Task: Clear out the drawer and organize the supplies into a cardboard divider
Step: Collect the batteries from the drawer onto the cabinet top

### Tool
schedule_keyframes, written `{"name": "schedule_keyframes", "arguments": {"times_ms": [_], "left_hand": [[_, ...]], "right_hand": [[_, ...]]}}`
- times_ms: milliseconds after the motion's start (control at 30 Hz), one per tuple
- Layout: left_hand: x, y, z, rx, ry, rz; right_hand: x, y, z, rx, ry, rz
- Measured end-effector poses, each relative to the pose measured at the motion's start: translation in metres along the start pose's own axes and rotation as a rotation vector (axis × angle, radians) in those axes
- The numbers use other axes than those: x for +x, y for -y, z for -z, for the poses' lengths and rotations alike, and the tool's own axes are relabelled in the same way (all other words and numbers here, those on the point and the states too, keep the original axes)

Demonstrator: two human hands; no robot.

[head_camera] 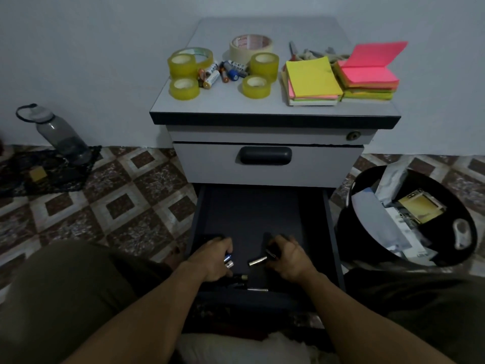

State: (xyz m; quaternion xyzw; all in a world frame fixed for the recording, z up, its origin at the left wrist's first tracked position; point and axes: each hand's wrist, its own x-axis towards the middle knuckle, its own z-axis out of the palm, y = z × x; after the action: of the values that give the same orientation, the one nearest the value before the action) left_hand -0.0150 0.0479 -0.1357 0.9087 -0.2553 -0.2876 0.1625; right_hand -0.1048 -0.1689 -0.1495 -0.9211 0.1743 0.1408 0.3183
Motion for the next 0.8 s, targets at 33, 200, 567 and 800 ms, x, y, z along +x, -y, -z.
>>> {"name": "schedule_keyframes", "arguments": {"times_ms": [33,200,567,800], "left_hand": [[0.0,0.0,0.0,0.012,-0.016,-0.004],[0.001,-0.001,-0.001,-0.014,-0.088,-0.014],[0.009,-0.003,-0.004,-0.147,-0.185,0.041],[0.007,-0.002,-0.007,-0.161,-0.203,0.031]], "right_hand": [[0.0,0.002,0.0,-0.024,0.009,0.022],[0.005,0.008,-0.004,-0.085,0.005,0.056],[0.007,0.006,-0.003,-0.092,-0.035,0.117],[0.003,0.0,-0.003,-0.003,-0.068,-0.048]]}}
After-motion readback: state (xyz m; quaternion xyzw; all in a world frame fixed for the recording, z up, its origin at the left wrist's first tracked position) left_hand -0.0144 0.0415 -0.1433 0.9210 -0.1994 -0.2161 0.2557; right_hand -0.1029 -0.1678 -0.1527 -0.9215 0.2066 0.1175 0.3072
